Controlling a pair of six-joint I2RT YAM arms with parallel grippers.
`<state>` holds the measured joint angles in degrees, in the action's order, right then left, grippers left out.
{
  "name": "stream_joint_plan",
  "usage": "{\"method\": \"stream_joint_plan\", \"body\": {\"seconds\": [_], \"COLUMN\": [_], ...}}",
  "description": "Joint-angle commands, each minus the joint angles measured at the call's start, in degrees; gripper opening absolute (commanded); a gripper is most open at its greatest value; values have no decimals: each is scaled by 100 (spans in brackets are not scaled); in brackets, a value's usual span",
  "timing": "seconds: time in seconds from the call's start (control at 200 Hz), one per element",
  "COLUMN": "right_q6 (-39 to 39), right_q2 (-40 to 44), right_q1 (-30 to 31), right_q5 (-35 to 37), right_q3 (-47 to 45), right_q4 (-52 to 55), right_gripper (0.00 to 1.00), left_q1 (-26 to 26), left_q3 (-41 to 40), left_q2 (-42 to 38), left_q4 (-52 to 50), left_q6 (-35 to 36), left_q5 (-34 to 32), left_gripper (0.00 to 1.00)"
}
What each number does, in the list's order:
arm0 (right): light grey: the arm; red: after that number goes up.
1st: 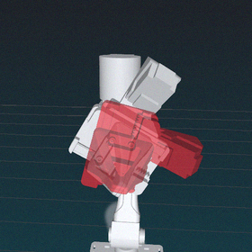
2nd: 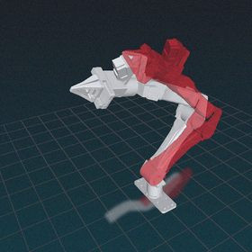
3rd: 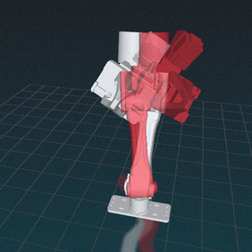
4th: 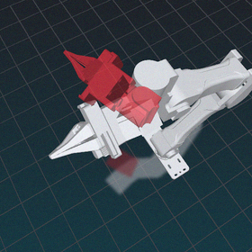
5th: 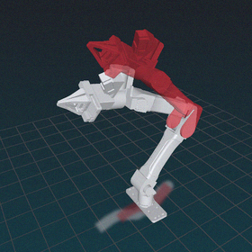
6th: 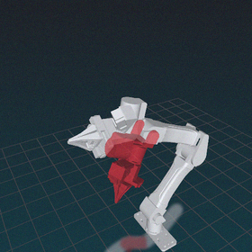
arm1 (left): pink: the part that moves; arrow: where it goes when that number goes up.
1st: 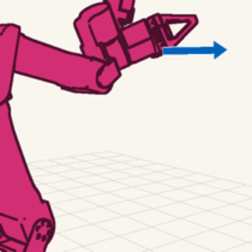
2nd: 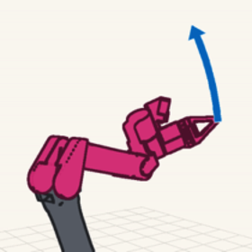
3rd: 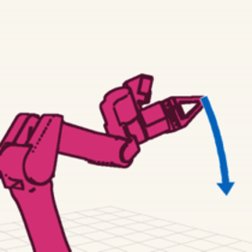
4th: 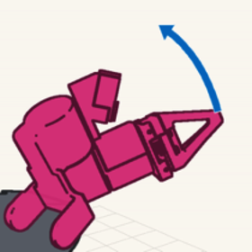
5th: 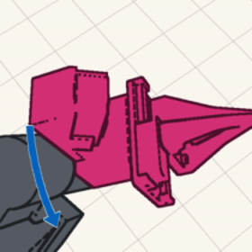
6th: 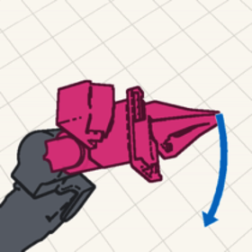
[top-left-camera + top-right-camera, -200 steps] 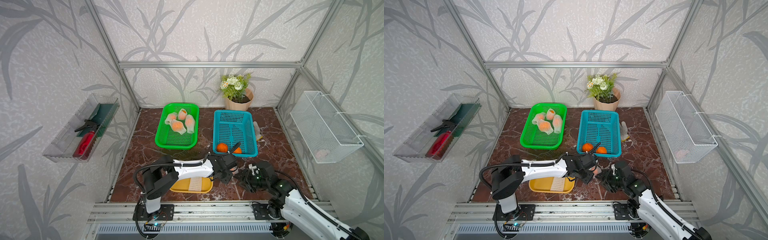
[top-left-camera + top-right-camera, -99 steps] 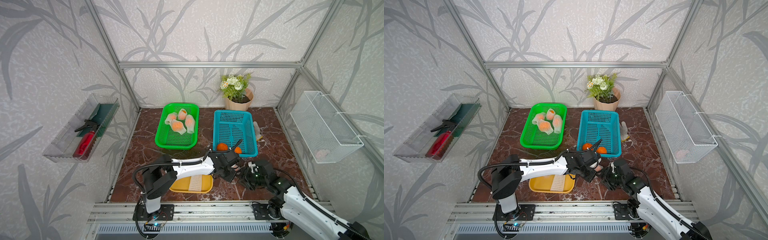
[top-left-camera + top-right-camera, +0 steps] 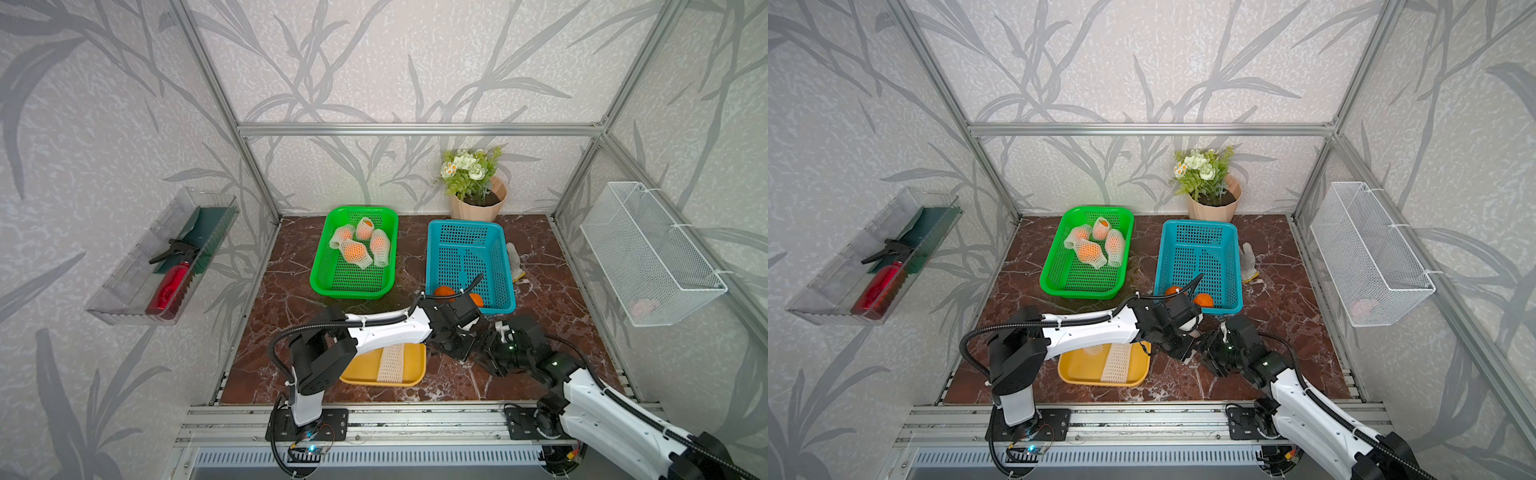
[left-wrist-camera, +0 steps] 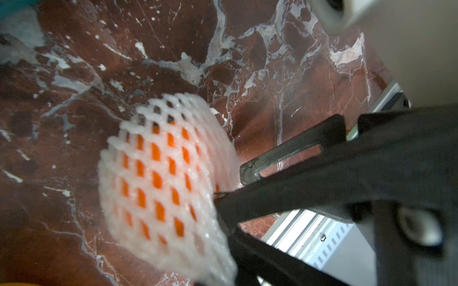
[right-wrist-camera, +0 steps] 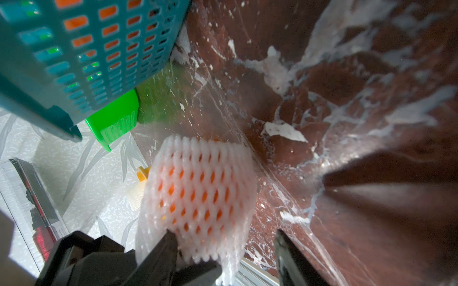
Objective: Remove foam nets from oranges
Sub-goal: Remove the foam net from the orange.
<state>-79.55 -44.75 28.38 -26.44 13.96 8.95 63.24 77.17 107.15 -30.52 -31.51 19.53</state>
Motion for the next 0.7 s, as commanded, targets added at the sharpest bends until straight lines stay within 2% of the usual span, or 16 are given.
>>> {"method": "stream_joint_plan", "body": {"seconds": [0.0, 0.285, 0.4, 0.47, 0.53, 0.61, 0.695], "right_q6": [-123, -131, -130, -97, -71, -53, -26], "right_q2": [26, 302, 359, 373, 380, 388, 406], "right_q1": [-39, -34, -34, -39, -35, -34, -40], "right_q5": [82, 122, 94, 77, 54, 26, 8], "right_q3": [-24, -68, -90, -71, -59, -60, -42], "right_q4": [-463, -213, -188, -133, -80, -42, 32], "right_gripper": [58, 39, 24, 20, 18, 13, 11], "left_q1": [125, 139, 143, 137, 131, 103, 97], "left_q3": [350, 269, 163, 45, -86, -223, -345], "left_q2": [147, 145, 101, 56, -3, -86, -230], "left_q4": [164, 710, 943, 1157, 1344, 1505, 1574], "left_q6": [-162, -389, -475, -552, -649, -727, -734], "left_q5": [807, 1497, 1649, 1724, 1731, 1678, 1569], "left_gripper": [6, 6, 6, 8, 12, 30, 43]}}
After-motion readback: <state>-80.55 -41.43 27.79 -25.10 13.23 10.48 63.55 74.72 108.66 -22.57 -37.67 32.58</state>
